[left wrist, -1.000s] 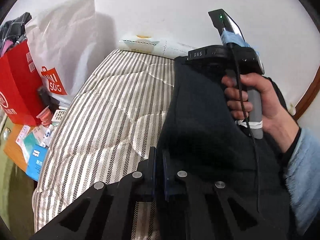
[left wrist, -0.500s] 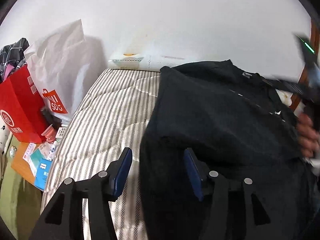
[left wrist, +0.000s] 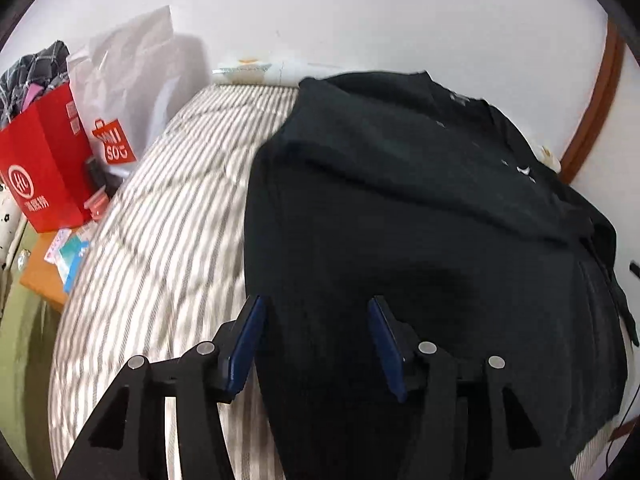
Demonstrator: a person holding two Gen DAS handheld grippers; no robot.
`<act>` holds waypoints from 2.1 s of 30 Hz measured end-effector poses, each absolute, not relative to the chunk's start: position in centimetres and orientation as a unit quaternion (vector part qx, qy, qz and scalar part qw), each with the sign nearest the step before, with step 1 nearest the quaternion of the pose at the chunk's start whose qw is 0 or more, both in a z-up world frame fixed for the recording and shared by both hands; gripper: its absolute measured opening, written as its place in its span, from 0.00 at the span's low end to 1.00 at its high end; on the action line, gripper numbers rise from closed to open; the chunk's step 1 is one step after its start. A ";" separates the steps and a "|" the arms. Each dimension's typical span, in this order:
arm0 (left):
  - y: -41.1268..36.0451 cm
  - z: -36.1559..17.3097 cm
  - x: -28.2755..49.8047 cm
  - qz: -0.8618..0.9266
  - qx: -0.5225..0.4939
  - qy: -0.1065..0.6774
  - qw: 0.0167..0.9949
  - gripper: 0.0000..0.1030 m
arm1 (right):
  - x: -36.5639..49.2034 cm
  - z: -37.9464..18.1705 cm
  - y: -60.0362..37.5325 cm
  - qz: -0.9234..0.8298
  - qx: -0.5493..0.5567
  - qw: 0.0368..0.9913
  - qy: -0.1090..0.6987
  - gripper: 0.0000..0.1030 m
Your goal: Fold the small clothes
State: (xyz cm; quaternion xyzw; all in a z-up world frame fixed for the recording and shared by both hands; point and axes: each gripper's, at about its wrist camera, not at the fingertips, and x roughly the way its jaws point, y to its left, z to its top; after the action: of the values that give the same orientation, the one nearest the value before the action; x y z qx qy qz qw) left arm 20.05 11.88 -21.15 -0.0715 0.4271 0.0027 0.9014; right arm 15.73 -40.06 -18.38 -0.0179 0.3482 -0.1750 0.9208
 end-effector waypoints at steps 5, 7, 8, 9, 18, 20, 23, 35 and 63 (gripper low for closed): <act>12.2 -21.7 18.8 0.009 -0.076 0.420 0.904 0.50 | 10.5 -21.7 -47.2 -0.226 0.020 0.900 0.371 0.63; 12.1 -22.1 18.5 0.015 -0.066 0.420 0.905 0.52 | 9.4 -22.9 -48.8 -0.242 0.027 0.893 0.377 0.63; 12.0 -22.2 18.3 0.015 -0.061 0.415 0.908 0.53 | 9.0 -23.3 -49.4 -0.244 0.033 0.892 0.379 0.63; 12.1 -22.2 18.2 0.014 -0.061 0.415 0.908 0.53 | 8.8 -23.7 -49.7 -0.244 0.040 0.890 0.382 0.64; 10.7 -22.4 18.6 0.017 -0.028 0.426 0.904 0.67 | 9.7 -25.9 -50.7 -0.251 0.035 0.882 0.397 0.64; 10.7 -22.4 18.6 0.017 -0.026 0.426 0.904 0.67 | 10.0 -25.8 -50.8 -0.249 0.049 0.882 0.397 0.64; 10.7 -22.4 18.6 0.017 -0.026 0.426 0.904 0.67 | 10.0 -26.1 -51.3 -0.241 0.072 0.883 0.397 0.64; 10.7 -22.5 18.6 0.017 -0.024 0.427 0.904 0.69 | 10.9 -26.2 -50.8 -0.244 0.067 0.881 0.399 0.64; 10.5 -22.6 18.7 0.020 -0.023 0.429 0.903 0.73 | 11.4 -26.3 -50.7 -0.248 0.059 0.882 0.397 0.64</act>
State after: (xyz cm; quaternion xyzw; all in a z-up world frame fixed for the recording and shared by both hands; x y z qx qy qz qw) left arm 18.68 10.45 -22.56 -0.0225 0.4285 0.0198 0.9030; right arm 11.40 -50.68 -26.31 0.0587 0.3970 -0.2481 0.8817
